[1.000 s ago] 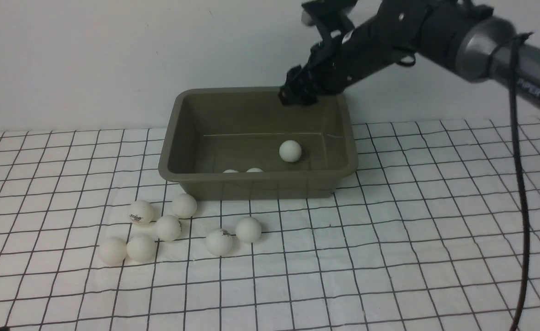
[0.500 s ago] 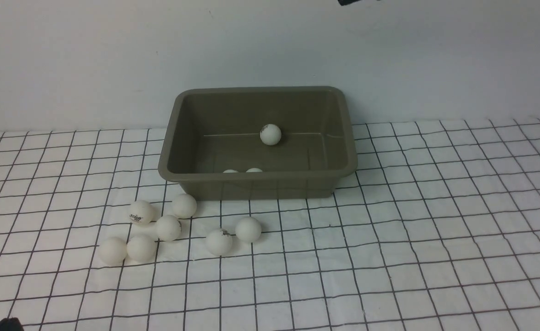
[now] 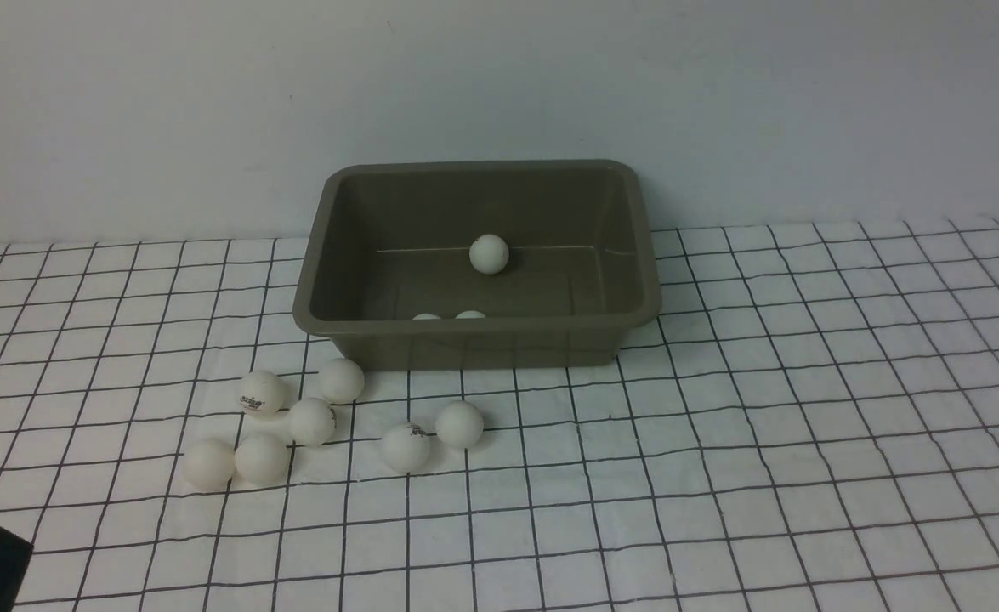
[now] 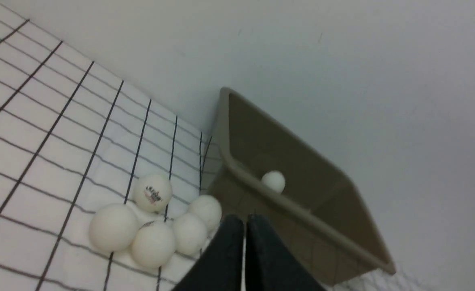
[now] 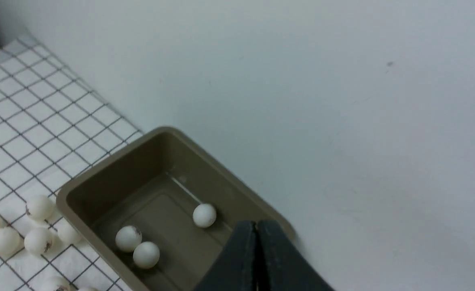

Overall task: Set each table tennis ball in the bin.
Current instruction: Use the left arm to clamp the table tennis ball closest to it

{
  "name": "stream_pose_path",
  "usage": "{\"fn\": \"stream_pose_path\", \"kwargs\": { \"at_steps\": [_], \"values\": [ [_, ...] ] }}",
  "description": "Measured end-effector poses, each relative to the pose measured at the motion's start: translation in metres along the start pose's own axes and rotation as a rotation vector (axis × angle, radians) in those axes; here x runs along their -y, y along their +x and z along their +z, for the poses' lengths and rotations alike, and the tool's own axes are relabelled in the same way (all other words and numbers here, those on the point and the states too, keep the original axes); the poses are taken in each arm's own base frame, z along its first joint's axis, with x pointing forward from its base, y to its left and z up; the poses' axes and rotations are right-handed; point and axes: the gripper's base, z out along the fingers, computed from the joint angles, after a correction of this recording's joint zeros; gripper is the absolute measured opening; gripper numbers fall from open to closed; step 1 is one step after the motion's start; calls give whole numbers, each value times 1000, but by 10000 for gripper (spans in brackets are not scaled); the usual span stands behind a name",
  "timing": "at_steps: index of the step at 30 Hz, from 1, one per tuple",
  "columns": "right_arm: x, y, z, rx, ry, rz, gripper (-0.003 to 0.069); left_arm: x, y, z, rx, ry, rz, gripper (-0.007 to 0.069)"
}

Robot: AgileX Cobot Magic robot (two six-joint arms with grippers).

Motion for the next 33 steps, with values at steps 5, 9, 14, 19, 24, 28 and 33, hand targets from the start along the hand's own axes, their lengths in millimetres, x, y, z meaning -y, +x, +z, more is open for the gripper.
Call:
{"fn": "stream_pose_path", "kwargs": {
  "at_steps": [5, 9, 14, 19, 24, 28, 33],
  "values": [
    [-18, 36, -40, -89, 28, -12, -13, 1, -8, 0, 88, 16, -119, -5],
    [-41, 91, -51, -183, 3, 9, -13, 1, -11, -1, 116, 23, -211, -5],
    [-69, 159, -63, -118, 52, 36, -13, 7, -16, -2, 126, 48, -256, -5],
    [-101, 245, -57, -195, 40, 150, -13, 60, -57, -21, 167, 178, 212, -5],
    [-116, 282, -54, -231, 30, 221, -12, 111, -89, -11, -56, 223, 606, -5],
    [-119, 286, -59, -192, 40, 233, -12, 121, -102, 30, -323, 149, 671, -4],
    [-120, 286, -60, -180, 30, 250, -12, 115, -111, 90, -585, -16, 661, -1]
  ]
}}
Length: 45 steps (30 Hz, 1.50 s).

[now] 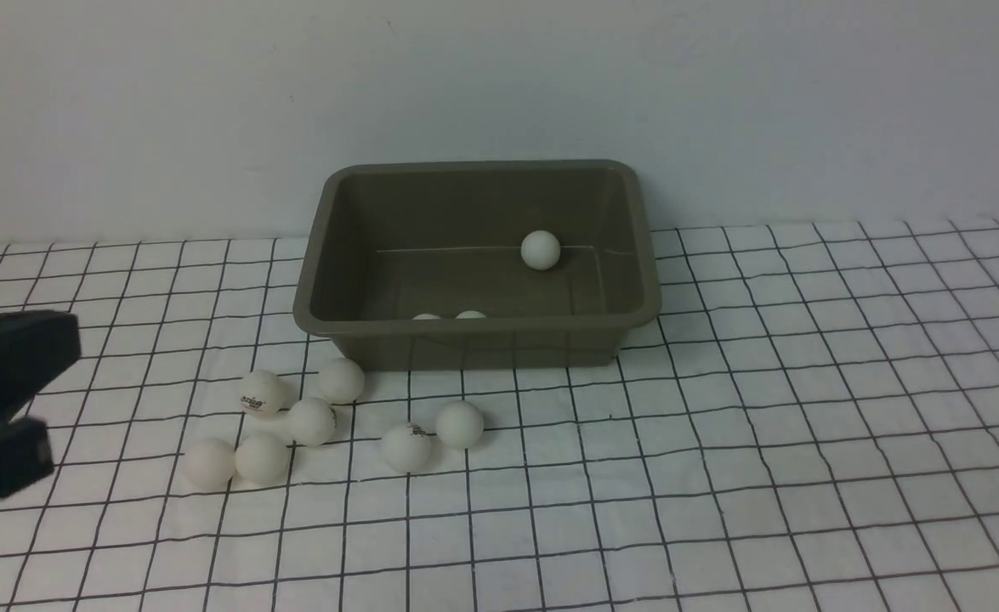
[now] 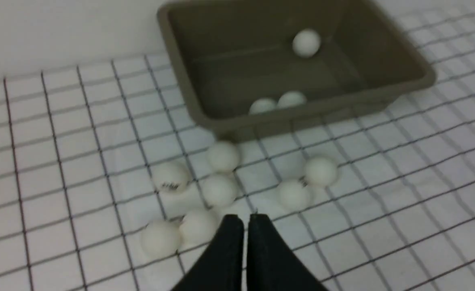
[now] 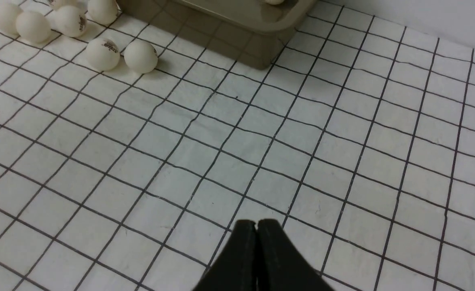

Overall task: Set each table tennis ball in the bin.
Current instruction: Use the left arm to clamp the table tennis ball closest to it

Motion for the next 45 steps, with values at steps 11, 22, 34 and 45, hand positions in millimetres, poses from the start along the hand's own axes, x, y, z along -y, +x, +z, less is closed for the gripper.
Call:
{"fn": "stream_pose_path", "kwargs": {
  "at_steps": [11, 22, 34, 45],
  "values": [
    [-2, 0, 1, 4, -24, 26, -12, -48, 16, 117, -462, -124, 18, 263],
    [-4, 3, 0, -30, -44, 34, -12, -68, 40, 182, -533, -143, -2, 461],
    [-5, 3, 0, -32, -50, 39, -12, -78, 64, 216, -594, -149, -16, 461],
    [-5, 3, 0, -31, -52, 42, -12, -84, 74, 235, -616, -153, -21, 461]
  ]
}}
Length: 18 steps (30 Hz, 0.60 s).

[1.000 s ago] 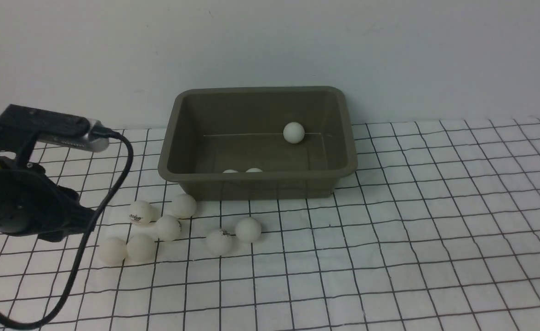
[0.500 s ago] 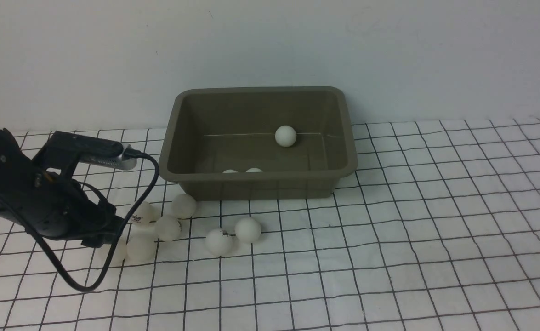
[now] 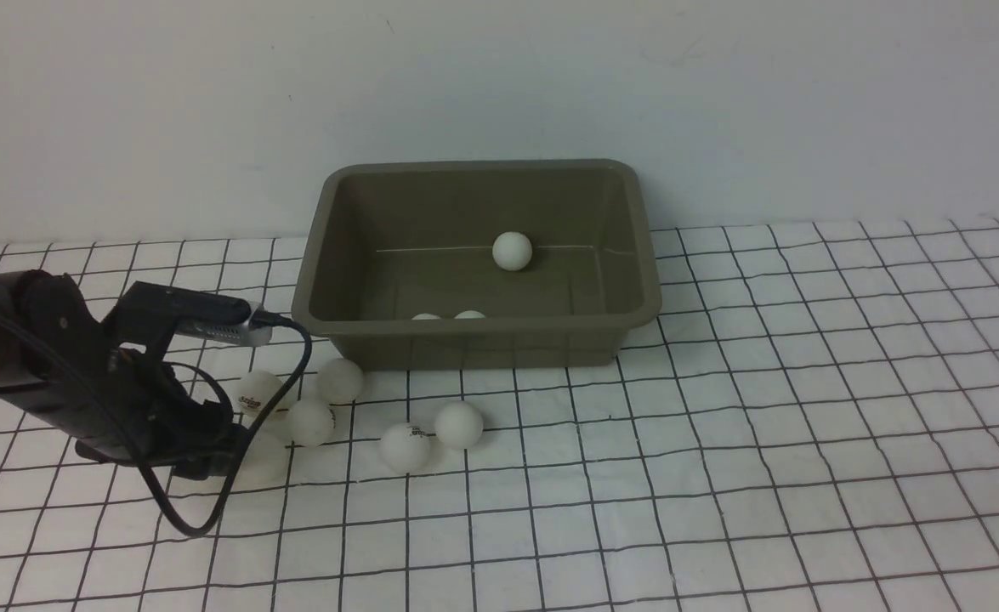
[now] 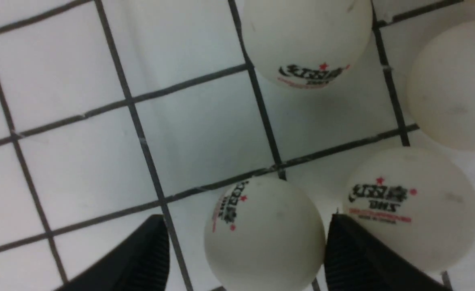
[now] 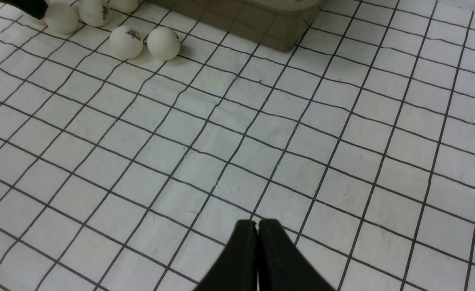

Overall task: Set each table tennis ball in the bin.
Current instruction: Use the left arm to clamp the table tennis ball closest to it

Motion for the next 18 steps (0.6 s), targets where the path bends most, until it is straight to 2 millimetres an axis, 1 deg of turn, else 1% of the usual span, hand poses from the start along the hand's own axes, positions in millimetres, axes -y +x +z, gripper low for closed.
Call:
{"fn": "stream_pose_path", "kwargs": {
  "at_steps": [6, 15, 17, 18],
  "values": [
    [0, 0, 0, 0, 0, 0, -12, -2, -8, 8, -2, 0, -1, 461],
    [0, 0, 0, 1, 0, 0, -12, -2, -8, 20, -26, 2, -3, 460],
    [0, 0, 0, 1, 0, 0, -12, -3, -8, 22, -28, 2, -4, 447],
    [0, 0, 0, 2, 1, 0, -12, -3, -8, 22, -25, 1, -3, 427]
  ]
}}
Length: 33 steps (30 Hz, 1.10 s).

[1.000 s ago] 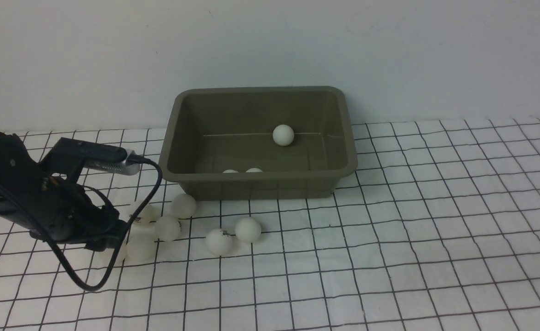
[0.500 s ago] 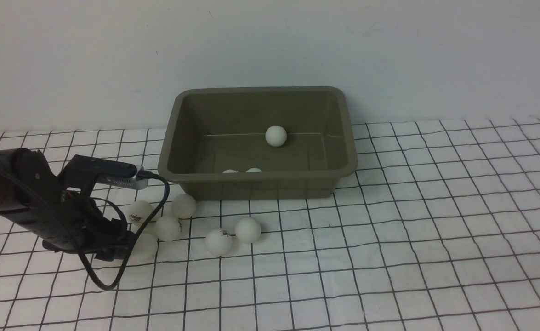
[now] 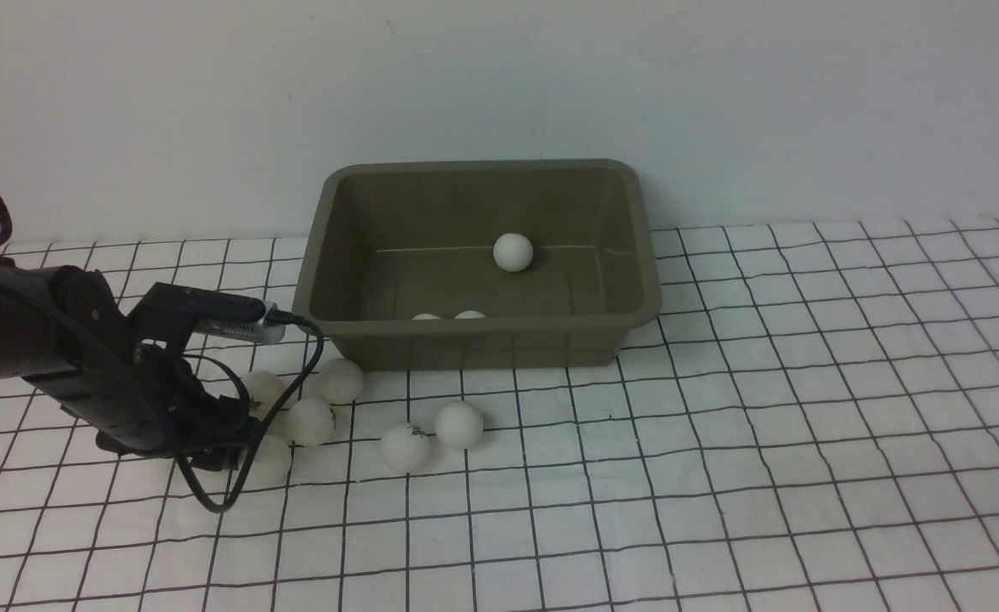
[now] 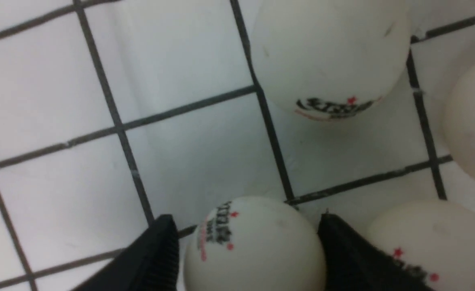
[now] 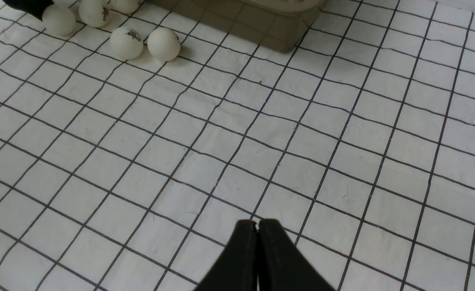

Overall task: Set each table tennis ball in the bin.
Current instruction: Use the left arm to clamp the table tennis ball closest to it

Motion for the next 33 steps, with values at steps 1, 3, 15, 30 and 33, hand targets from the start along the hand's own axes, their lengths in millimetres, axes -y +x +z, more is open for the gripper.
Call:
{"fn": "stream_pose_path", "kwargs": {
  "at_steps": [1, 3, 15, 30, 33],
  "values": [
    [0, 0, 0, 0, 0, 0, -12, 0, 0, 0, 3, -1, 0, 398],
    [0, 0, 0, 5, 2, 0, -12, 0, -1, 0, 15, -4, 0, 349],
    [0, -2, 0, 17, 5, 0, -12, -6, 2, -22, -38, -25, 47, 349],
    [1, -3, 0, 38, 12, 0, -11, 74, -106, -111, 390, 92, 173, 349],
    [1, -3, 0, 38, 12, 0, -11, 94, -123, -85, 377, 108, 218, 349]
  ]
}}
